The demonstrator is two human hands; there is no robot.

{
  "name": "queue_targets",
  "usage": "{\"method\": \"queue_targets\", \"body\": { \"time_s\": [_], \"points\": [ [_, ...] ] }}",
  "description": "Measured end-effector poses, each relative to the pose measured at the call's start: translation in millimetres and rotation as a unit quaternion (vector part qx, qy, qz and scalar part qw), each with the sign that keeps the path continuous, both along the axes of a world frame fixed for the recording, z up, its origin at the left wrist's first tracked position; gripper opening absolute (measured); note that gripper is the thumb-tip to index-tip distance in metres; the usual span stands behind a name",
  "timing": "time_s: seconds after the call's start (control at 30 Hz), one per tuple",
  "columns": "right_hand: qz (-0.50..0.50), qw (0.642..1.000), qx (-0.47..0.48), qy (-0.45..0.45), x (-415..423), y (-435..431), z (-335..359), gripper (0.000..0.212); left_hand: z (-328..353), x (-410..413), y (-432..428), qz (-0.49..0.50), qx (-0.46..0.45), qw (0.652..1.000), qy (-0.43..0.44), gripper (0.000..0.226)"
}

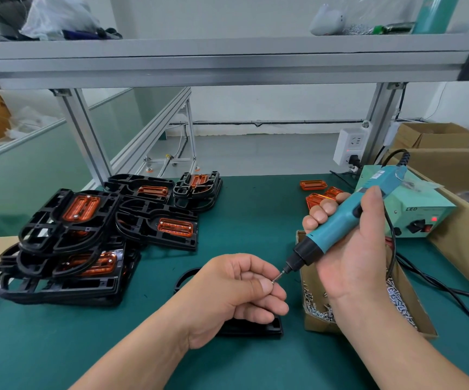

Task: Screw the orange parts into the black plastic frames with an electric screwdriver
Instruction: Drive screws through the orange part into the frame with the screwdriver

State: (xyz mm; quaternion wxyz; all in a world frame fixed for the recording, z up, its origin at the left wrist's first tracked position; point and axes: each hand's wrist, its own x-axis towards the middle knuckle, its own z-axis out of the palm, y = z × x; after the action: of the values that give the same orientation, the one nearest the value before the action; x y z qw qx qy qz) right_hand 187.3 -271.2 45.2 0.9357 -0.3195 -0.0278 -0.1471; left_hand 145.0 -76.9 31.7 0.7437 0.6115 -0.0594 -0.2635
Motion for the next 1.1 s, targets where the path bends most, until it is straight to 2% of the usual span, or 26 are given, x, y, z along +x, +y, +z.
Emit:
{"method": "queue_targets", "body": {
  "time_s": [0.43,0.77,1.1],
  "points": [
    [-0.011,1.0,-0.006,0.002,0.5,1.8,0.2,0.039,-3.9,2.2,0.4,0.012,0.006,1.0,-0.017,0.018],
    [-0.014,1.0,-0.001,0.004,-0.6,3.6,-1.4,0.04,-7.3,1.8,-2.1,0.029,0.054,0.996,-0.069,0.013],
    [-0.012,1.0,-0.002,-0.021,-4.2,1.7,0.1,0.033,-6.8,1.5,-2.0,0.038,0.127,0.983,-0.123,0.014]
  ]
}}
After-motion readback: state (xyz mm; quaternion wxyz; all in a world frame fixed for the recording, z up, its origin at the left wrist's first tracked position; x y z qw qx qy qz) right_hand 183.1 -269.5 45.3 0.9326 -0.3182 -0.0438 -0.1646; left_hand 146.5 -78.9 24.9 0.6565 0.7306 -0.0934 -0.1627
